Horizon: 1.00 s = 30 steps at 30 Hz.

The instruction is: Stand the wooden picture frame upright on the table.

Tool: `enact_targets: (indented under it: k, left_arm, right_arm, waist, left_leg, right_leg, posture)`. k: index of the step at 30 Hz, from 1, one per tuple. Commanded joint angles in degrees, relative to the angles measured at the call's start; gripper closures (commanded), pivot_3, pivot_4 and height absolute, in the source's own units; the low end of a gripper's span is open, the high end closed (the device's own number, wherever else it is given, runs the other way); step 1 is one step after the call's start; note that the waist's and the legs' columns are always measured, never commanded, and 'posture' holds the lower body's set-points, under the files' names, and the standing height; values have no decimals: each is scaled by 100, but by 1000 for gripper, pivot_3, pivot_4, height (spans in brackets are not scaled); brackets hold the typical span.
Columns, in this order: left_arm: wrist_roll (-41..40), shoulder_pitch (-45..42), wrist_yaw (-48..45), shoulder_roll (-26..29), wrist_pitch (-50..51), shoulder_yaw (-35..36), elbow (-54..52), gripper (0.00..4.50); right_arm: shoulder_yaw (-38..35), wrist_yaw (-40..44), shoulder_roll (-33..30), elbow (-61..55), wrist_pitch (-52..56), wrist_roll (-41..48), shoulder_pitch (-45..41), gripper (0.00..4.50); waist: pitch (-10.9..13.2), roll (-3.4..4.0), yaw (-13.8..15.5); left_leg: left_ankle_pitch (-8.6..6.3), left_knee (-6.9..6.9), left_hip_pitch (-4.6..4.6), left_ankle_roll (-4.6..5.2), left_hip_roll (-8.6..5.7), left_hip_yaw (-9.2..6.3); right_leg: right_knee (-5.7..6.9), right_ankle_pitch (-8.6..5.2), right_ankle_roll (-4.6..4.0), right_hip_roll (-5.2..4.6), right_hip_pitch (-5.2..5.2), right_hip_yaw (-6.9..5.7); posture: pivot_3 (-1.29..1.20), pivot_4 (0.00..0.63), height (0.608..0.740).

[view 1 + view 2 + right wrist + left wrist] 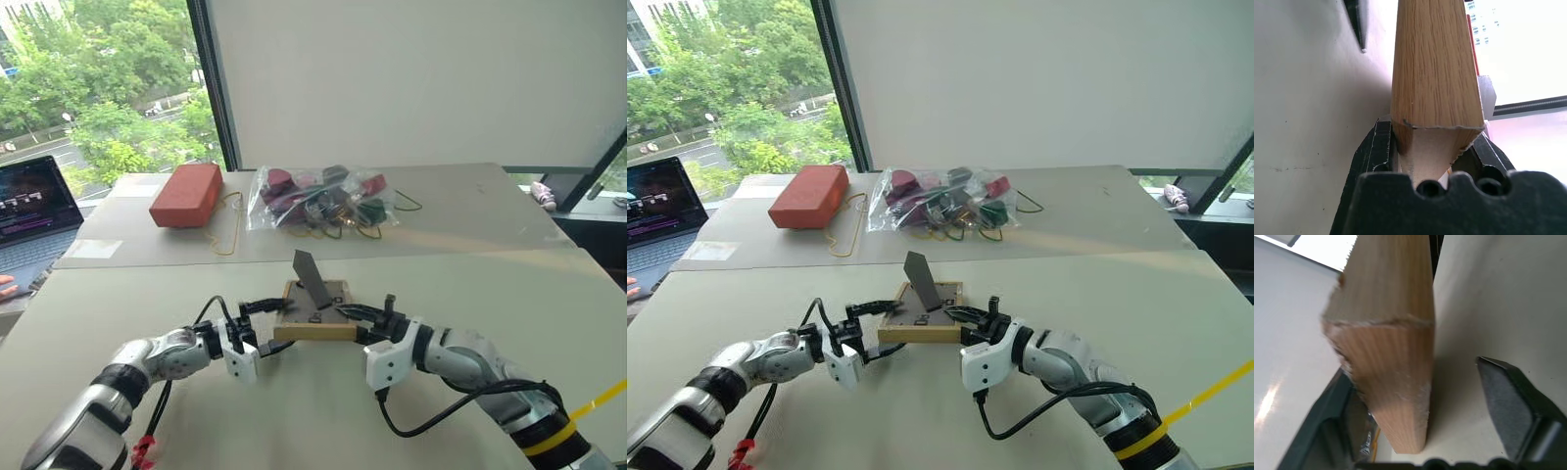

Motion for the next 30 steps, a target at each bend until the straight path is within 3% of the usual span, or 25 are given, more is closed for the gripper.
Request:
enact_targets:
  k: [1,5,7,10,13,15,26,28,30]
  left_arm:
    - [-2287,1026,-724,512,1459,708,-1981,276]
    - [-2805,2079,-999,676,2789,1289,-3670,276]
    - [-2707,2464,-1017,536,3223,1449,-4223,276]
    - [-2531,2734,-1076,236,3697,1637,-4595,276]
    - [-2353,2801,-1170,-37,4001,1795,-4820,276]
    - [-2285,2832,-1243,-185,4124,1902,-4895,276]
    - [-2011,3021,-1663,-660,4285,2315,-5104,276]
    - [-1982,3043,-1724,-725,4297,2351,-5122,220]
    - [-1967,3058,-1776,-785,4307,2379,-5132,220]
  right_arm:
    - [-818,630,-29,-489,1188,1406,-440,3164]
    - [-1370,1516,-177,-693,3031,2901,-1074,3164]
    - [-1779,1798,-133,-692,4928,4217,-1725,3164]
    - [-2127,1848,-82,-280,7041,5350,-2603,3164]
    - [-2032,2088,-243,370,9074,6079,-3285,3164]
    - [-1968,2140,-228,508,9410,6275,-3437,3164]
    - [-1018,2343,-272,851,8968,5933,-3053,3164]
    - [-1036,2325,-260,920,8919,5913,-3065,2253]
    - [-1046,2347,-277,928,8896,5930,-3070,1714]
  waist:
    - [3,1,-65]
    - [11,4,-67]
    - [13,6,-49]
    - [16,11,-44]
    - [16,11,-18]
    - [16,9,9]
    - [18,13,-21]
    - [18,13,-37]
    - [18,13,-37]
  left_leg:
    - [-2,0,-5,4,1,-2]
    - [-8,3,-3,14,4,-4]
    - [-9,2,0,16,3,-7]
    - [-10,4,-2,17,3,-7]
    - [-11,3,-2,20,4,-14]
    - [-13,0,-5,22,4,-14]
    - [-15,4,-24,26,2,-10]
    - [-15,5,-24,26,2,-10]
    - [-15,5,-24,26,2,-11]
  right_leg:
    - [-1,0,-1,-1,-2,1]
    - [-8,2,-3,-1,2,2]
    - [-10,1,-3,1,9,-3]
    - [-7,2,-5,2,7,-2]
    - [-7,4,-8,6,8,-8]
    - [-8,4,-9,6,7,-9]
    - [-9,4,-9,4,-11,-7]
    - [-9,4,-8,4,-10,-6]
    - [-9,4,-8,4,-10,-7]
  posture:
    - [0,150,740]
    - [0,150,740]
    - [0,150,740]
    - [0,150,740]
    - [0,150,740]
    - [0,150,740]
    - [0,150,740]
    - [0,150,740]
    - [0,150,740]
